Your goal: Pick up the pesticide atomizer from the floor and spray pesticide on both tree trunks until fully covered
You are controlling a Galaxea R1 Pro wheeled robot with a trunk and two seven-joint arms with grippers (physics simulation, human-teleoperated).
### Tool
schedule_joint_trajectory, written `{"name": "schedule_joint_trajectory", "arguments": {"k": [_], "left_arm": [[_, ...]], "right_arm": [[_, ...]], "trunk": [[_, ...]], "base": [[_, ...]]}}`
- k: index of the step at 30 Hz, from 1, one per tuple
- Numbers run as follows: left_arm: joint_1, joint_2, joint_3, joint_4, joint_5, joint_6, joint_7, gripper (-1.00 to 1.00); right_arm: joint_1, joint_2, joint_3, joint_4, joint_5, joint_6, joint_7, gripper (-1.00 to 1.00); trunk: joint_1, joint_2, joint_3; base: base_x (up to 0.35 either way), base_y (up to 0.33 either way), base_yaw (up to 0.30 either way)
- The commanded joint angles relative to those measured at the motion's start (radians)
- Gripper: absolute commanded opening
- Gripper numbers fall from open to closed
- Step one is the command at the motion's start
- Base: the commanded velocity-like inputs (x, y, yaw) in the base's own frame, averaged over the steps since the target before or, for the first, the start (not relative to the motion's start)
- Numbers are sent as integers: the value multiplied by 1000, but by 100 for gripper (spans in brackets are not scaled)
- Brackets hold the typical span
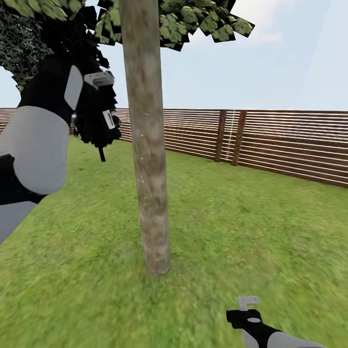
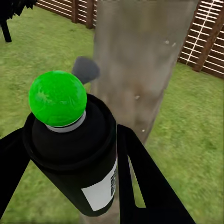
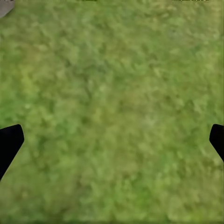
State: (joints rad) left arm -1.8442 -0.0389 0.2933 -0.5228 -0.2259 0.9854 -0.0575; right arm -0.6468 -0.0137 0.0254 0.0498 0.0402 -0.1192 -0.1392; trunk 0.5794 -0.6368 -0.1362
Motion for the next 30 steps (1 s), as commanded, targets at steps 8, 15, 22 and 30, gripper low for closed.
{"name": "schedule_joint_trajectory", "arguments": {"k": [8,15,22,30], "left_arm": [[-1,2,9,2,-6,2,-7,-100],[-1,2,9,177,-6,-12,-2,-100],[-1,4,9,349,-5,-134,-1,-100],[0,4,9,361,-4,-140,-1,-100]], "right_arm": [[-2,0,2,4,4,-7,-3,100],[-2,0,2,4,4,-7,-3,100],[-2,0,2,4,4,-7,-3,100],[-2,0,2,4,4,-7,-3,100]], "trunk": [[1,-1,-2],[1,-1,-2],[1,-1,-2],[1,-1,-2]], "base": [[89,0,0],[1,0,0],[0,0,0],[-121,0,0]]}}
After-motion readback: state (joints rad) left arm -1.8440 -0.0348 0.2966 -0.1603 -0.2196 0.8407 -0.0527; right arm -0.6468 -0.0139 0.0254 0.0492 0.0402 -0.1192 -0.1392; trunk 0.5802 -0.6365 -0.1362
